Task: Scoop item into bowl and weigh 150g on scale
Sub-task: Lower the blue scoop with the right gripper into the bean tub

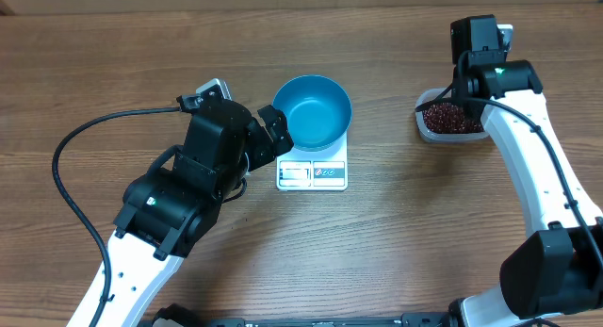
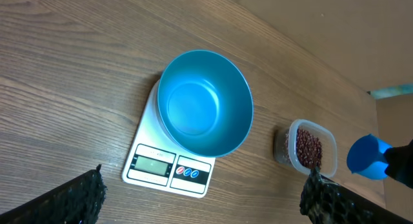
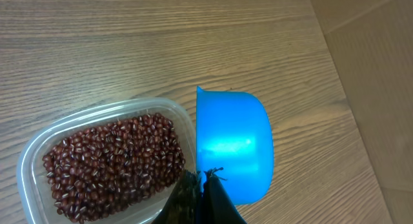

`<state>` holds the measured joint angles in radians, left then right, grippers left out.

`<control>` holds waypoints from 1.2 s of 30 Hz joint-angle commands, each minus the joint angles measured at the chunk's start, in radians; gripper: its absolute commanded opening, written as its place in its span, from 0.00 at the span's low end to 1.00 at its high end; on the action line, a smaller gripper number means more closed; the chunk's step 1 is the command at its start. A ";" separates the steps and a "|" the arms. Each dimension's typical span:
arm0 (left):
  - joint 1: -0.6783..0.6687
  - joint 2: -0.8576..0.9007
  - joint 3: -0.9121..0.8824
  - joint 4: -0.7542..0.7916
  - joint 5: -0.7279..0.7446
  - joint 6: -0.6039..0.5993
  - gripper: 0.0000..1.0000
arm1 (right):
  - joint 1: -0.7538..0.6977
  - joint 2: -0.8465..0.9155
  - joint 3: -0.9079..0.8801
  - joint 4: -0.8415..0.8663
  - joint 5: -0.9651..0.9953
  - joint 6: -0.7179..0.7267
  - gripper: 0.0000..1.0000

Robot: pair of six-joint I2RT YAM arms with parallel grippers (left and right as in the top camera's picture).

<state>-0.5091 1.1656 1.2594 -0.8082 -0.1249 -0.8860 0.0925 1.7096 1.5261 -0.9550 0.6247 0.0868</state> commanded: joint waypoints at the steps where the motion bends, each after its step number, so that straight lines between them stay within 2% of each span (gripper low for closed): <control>1: -0.001 -0.007 0.019 -0.003 -0.016 0.019 1.00 | 0.015 -0.003 0.033 0.018 0.009 -0.026 0.04; 14: -0.001 -0.007 0.019 -0.003 -0.016 0.019 0.99 | 0.026 0.003 0.033 0.010 -0.029 -0.036 0.04; 21: -0.001 -0.007 0.019 -0.003 -0.016 0.019 1.00 | 0.026 0.003 0.033 0.007 -0.111 -0.035 0.04; 36: -0.001 -0.007 0.019 -0.003 -0.016 0.019 1.00 | 0.026 0.032 0.032 -0.005 -0.094 -0.040 0.04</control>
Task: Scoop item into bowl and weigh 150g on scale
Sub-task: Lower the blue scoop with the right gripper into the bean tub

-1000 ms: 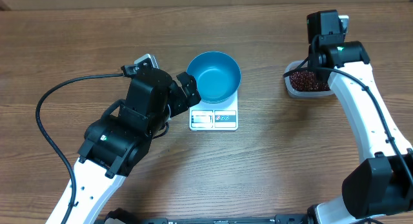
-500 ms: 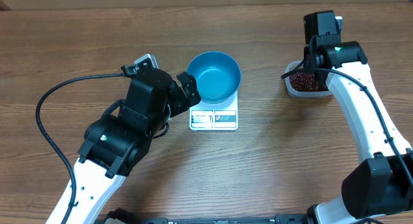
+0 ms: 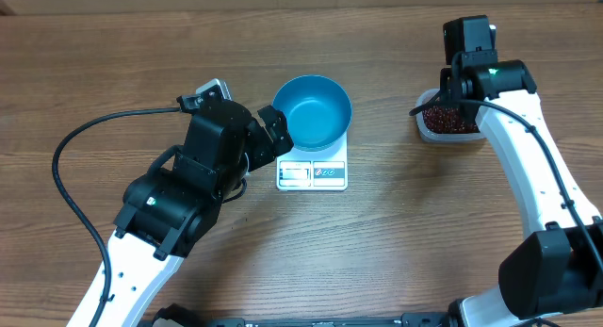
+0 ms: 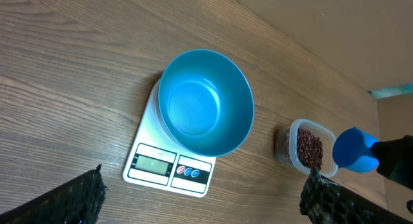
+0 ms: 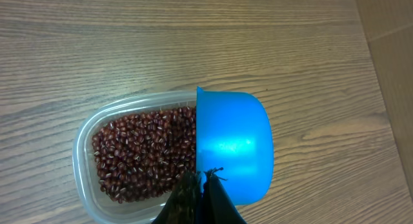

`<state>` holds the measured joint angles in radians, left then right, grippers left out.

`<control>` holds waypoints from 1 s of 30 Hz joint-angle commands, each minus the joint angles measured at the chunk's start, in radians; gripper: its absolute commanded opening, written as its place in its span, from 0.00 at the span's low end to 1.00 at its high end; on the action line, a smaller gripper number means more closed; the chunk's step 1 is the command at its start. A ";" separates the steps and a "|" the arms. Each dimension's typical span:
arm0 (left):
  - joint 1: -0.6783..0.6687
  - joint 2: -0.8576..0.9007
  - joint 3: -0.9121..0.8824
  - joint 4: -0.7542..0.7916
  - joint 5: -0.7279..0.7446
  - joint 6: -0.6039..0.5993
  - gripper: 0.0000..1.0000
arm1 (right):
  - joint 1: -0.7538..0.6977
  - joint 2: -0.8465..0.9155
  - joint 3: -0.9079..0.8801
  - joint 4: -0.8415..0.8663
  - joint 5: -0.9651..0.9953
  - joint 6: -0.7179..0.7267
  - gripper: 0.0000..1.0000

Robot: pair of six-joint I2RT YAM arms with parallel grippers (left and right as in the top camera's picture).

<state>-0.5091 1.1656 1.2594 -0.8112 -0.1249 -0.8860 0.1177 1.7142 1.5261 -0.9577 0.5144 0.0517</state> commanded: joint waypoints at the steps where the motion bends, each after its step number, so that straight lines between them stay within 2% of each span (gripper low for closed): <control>1: -0.001 -0.007 0.019 0.000 -0.016 0.019 0.99 | 0.001 0.032 0.032 -0.008 0.021 -0.005 0.04; 30: -0.001 -0.007 0.019 0.000 -0.016 0.019 1.00 | 0.035 0.075 0.032 -0.016 0.068 -0.004 0.04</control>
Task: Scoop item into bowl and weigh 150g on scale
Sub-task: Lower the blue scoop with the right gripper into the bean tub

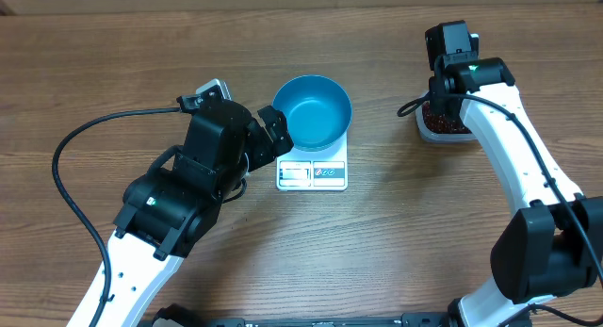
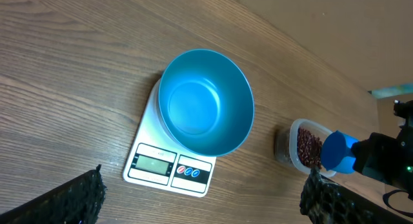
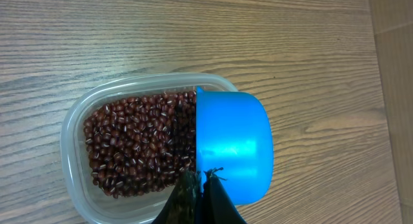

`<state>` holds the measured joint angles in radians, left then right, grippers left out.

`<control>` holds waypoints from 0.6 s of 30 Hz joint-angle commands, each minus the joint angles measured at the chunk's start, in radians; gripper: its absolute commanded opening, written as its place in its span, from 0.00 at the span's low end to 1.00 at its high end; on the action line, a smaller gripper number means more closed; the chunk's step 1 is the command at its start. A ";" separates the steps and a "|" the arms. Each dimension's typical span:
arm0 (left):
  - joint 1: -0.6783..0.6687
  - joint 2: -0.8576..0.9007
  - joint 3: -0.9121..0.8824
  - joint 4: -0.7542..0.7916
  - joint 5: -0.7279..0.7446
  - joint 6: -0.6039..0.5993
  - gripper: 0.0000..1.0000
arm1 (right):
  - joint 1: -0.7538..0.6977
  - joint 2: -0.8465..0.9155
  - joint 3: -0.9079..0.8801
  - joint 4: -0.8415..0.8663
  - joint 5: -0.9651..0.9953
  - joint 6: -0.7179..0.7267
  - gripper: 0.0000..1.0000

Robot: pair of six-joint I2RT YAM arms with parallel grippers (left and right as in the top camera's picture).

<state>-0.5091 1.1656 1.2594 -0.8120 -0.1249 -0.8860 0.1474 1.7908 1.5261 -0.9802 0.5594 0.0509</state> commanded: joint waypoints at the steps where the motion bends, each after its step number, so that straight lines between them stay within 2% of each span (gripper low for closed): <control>1: -0.001 -0.007 0.019 0.001 -0.016 0.019 1.00 | 0.005 0.001 0.032 0.006 0.023 -0.003 0.04; 18: -0.001 -0.007 0.019 0.001 -0.016 0.019 1.00 | 0.005 0.023 0.031 0.005 0.023 -0.003 0.04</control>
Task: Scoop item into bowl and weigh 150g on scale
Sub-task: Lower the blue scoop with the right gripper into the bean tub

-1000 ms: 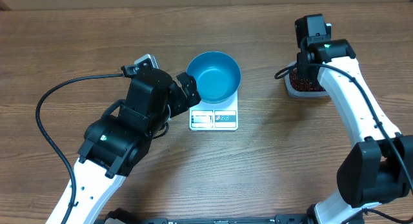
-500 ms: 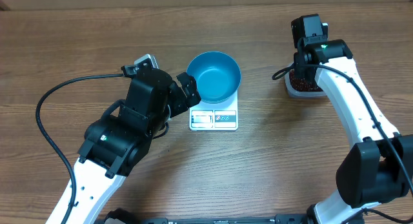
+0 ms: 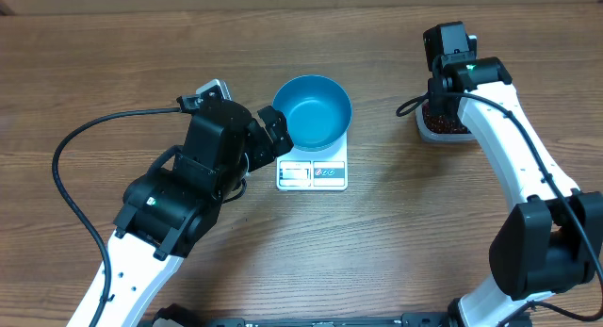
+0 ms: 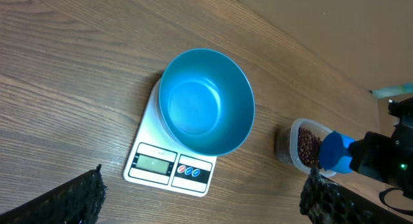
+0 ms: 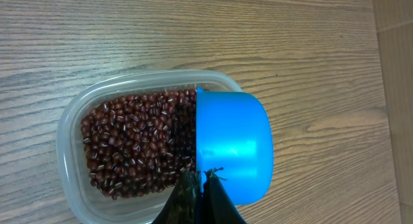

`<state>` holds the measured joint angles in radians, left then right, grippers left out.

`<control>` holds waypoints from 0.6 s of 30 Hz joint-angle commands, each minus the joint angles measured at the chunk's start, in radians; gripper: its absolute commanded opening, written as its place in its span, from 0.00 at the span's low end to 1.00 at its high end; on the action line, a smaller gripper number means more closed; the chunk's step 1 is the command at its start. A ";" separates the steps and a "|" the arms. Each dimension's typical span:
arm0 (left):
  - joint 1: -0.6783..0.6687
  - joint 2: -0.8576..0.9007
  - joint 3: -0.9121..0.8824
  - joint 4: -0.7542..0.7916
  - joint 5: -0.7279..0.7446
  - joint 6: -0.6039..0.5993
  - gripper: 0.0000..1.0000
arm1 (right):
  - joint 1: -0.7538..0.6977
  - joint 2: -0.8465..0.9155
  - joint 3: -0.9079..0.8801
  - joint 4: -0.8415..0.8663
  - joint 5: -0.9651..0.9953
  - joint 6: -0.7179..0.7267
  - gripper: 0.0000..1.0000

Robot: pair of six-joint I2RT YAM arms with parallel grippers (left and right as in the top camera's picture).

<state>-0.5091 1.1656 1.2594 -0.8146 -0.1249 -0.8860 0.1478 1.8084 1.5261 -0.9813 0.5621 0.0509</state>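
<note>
An empty blue bowl [image 3: 314, 110] [image 4: 205, 102] stands on the white scale [image 3: 312, 174] [image 4: 170, 168] at mid-table. At the right, a clear tub of red beans [image 5: 132, 144] [image 3: 443, 123] [image 4: 308, 147] sits on the table. My right gripper [image 5: 200, 179] is shut on the blue scoop [image 5: 232, 146] [image 4: 336, 153], which hangs over the tub's right end. My left gripper [image 4: 200, 198] stays open above the near side of the scale, holding nothing.
The wooden table [image 3: 396, 242] carries a black cable [image 3: 66, 186] looping at the left. The table's far edge [image 5: 390, 30] runs close behind the tub.
The right gripper with the scoop has shifted slightly further over the tub; the tub sits a little lower-left in the wrist view. The left arm has not moved.
The right gripper held the scoop beside the tub's right end. Then the scoop stood at the tub's edge, then over its right part, and now slightly further over the beans. The left gripper stayed open by the scale throughout.
</note>
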 commanded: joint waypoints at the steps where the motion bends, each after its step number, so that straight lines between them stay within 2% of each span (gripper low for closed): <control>1: -0.001 -0.007 0.019 0.003 -0.016 0.019 0.99 | 0.005 0.007 0.031 0.006 0.021 -0.003 0.04; 18: -0.001 -0.007 0.019 0.003 -0.016 0.019 1.00 | 0.005 0.053 0.031 -0.004 -0.028 0.013 0.04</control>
<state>-0.5091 1.1656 1.2594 -0.8143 -0.1249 -0.8860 0.1520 1.8565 1.5261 -0.9829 0.5583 0.0521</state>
